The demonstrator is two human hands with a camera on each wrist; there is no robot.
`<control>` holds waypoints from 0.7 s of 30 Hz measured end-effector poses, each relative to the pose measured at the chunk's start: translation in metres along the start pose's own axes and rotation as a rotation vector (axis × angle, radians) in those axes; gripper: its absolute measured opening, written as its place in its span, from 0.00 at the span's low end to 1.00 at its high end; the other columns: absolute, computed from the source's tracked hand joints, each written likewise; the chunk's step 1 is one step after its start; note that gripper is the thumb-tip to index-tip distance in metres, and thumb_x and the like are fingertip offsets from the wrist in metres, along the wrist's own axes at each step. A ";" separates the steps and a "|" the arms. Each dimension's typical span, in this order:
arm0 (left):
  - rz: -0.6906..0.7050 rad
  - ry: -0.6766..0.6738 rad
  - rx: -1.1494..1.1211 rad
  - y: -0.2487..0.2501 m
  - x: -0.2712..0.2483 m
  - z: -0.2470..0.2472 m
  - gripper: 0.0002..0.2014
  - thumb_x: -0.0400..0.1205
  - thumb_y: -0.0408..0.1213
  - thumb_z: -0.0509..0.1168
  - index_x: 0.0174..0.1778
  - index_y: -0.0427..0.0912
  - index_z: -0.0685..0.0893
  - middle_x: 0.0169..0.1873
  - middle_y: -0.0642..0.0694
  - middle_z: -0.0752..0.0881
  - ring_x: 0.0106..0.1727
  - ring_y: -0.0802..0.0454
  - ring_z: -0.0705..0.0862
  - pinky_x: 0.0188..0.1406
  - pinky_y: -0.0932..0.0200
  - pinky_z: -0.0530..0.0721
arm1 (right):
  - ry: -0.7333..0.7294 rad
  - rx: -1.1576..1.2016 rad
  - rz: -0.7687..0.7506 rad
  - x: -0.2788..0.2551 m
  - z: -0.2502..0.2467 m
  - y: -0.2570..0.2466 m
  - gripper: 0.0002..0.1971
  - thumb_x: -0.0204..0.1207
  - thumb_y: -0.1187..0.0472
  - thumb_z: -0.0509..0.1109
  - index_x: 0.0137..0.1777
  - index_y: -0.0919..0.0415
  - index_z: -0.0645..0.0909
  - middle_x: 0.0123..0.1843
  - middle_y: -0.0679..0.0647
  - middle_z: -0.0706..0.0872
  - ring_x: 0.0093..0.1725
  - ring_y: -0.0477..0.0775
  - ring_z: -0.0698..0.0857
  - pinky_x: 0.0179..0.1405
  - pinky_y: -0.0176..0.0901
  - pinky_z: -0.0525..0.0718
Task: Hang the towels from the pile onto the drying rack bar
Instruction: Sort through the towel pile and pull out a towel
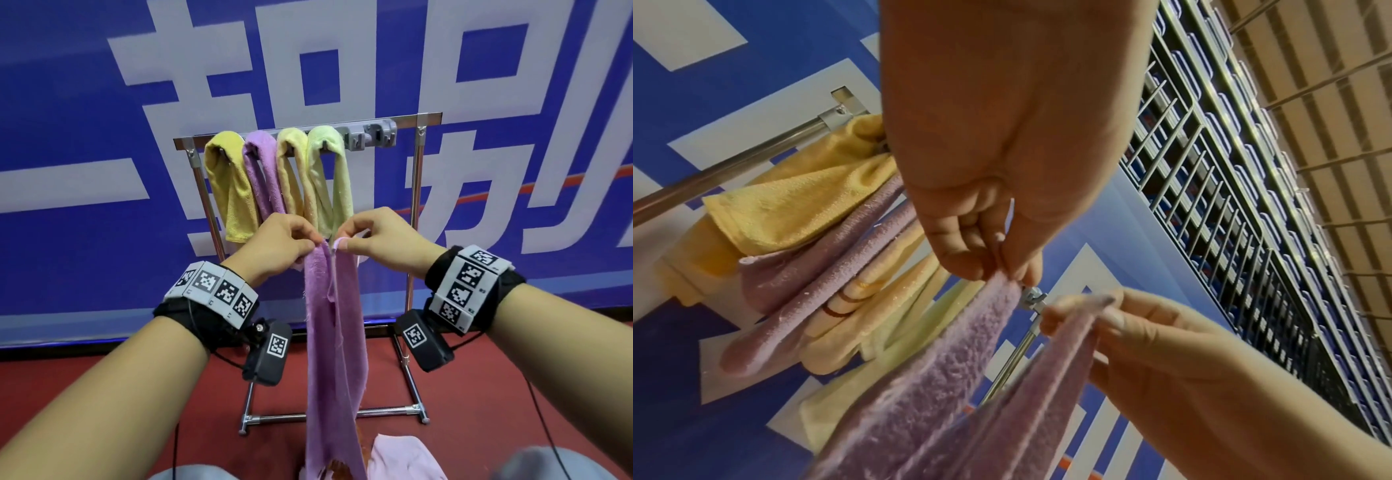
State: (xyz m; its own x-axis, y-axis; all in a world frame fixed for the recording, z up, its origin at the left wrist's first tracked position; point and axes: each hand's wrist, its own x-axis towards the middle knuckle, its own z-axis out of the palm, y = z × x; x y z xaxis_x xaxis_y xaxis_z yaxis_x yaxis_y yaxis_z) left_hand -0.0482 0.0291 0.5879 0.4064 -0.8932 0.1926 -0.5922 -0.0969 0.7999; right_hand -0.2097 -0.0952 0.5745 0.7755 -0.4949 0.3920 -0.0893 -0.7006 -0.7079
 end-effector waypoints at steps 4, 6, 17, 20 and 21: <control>0.031 -0.036 -0.046 0.011 -0.003 -0.001 0.05 0.79 0.26 0.71 0.45 0.37 0.92 0.43 0.24 0.87 0.37 0.45 0.81 0.43 0.48 0.81 | 0.006 -0.015 -0.047 0.005 0.008 -0.015 0.12 0.75 0.55 0.78 0.42 0.65 0.85 0.35 0.55 0.86 0.35 0.45 0.79 0.36 0.39 0.79; 0.012 -0.072 -0.099 0.014 -0.004 -0.004 0.07 0.75 0.28 0.71 0.44 0.40 0.93 0.40 0.24 0.87 0.38 0.44 0.79 0.44 0.46 0.78 | 0.017 -0.062 -0.056 0.006 0.011 -0.017 0.14 0.74 0.53 0.78 0.41 0.65 0.84 0.32 0.50 0.83 0.32 0.44 0.77 0.33 0.38 0.76; 0.137 -0.099 -0.009 0.015 -0.007 0.000 0.10 0.77 0.27 0.75 0.53 0.38 0.92 0.41 0.44 0.93 0.42 0.55 0.90 0.52 0.43 0.90 | 0.066 0.018 -0.017 0.006 0.015 -0.009 0.15 0.74 0.53 0.78 0.41 0.66 0.82 0.29 0.47 0.79 0.29 0.44 0.75 0.29 0.39 0.73; 0.139 -0.035 0.024 0.013 -0.004 0.003 0.07 0.78 0.26 0.73 0.49 0.38 0.93 0.37 0.46 0.93 0.37 0.60 0.87 0.46 0.52 0.88 | -0.003 0.024 0.032 0.002 0.010 -0.004 0.08 0.74 0.58 0.76 0.45 0.62 0.82 0.31 0.48 0.81 0.31 0.45 0.77 0.32 0.42 0.76; 0.123 0.008 0.043 0.013 -0.003 0.004 0.07 0.78 0.26 0.73 0.47 0.39 0.93 0.37 0.45 0.92 0.37 0.59 0.87 0.45 0.51 0.88 | -0.049 -0.004 0.043 0.001 0.009 -0.002 0.05 0.73 0.61 0.74 0.46 0.61 0.82 0.32 0.48 0.81 0.31 0.45 0.77 0.34 0.44 0.77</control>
State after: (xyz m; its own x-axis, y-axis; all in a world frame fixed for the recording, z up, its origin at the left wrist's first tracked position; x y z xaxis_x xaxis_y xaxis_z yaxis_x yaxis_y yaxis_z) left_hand -0.0600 0.0290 0.5956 0.3347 -0.8959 0.2923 -0.6668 -0.0060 0.7452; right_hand -0.2037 -0.0898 0.5710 0.8003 -0.4994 0.3318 -0.1258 -0.6810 -0.7214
